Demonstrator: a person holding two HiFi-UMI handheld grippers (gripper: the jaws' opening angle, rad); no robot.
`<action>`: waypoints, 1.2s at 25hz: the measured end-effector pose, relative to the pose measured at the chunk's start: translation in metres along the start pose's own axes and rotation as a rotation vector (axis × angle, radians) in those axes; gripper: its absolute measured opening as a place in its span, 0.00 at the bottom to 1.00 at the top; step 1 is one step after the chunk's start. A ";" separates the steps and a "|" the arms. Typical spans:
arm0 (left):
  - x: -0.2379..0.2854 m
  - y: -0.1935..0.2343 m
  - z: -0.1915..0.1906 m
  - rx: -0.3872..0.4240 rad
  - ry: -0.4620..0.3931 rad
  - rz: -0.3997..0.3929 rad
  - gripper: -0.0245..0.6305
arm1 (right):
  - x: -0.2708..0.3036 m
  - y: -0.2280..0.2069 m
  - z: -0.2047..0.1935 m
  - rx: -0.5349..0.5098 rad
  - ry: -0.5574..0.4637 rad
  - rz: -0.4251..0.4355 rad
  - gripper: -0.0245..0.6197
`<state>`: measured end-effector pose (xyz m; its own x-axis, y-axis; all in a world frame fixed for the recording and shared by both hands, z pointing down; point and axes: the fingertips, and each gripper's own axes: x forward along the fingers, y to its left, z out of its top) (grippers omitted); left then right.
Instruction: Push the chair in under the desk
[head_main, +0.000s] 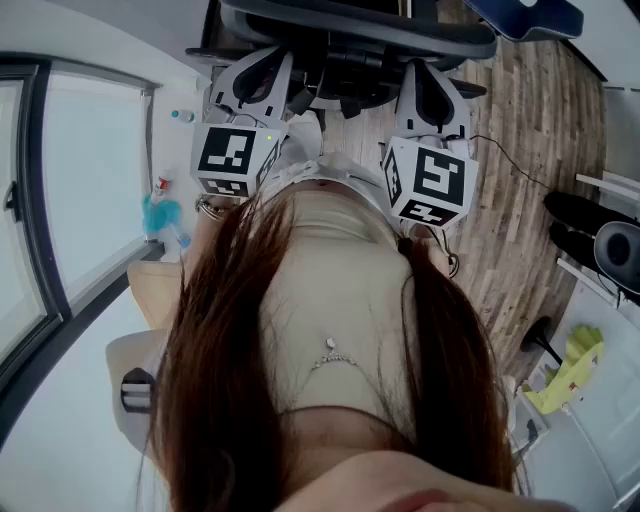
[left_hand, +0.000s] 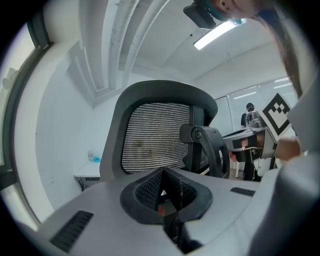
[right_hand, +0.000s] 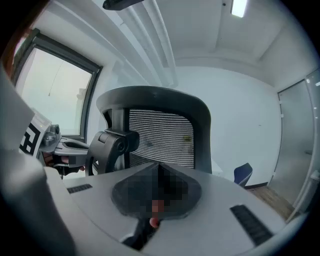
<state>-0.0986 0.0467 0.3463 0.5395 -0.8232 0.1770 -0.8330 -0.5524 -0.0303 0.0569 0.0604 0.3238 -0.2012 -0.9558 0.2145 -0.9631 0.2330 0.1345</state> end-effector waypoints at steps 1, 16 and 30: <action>-0.001 0.000 -0.001 0.001 0.000 -0.003 0.04 | 0.000 0.000 0.000 0.001 -0.001 0.002 0.08; -0.004 0.004 -0.004 0.027 0.003 -0.018 0.05 | -0.004 -0.003 -0.004 -0.031 -0.009 -0.001 0.08; -0.009 0.007 -0.015 0.067 0.033 -0.023 0.11 | -0.008 -0.005 -0.024 -0.115 0.039 0.034 0.08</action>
<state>-0.1114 0.0521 0.3592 0.5534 -0.8058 0.2110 -0.8095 -0.5799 -0.0913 0.0675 0.0715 0.3449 -0.2238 -0.9398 0.2582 -0.9286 0.2861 0.2365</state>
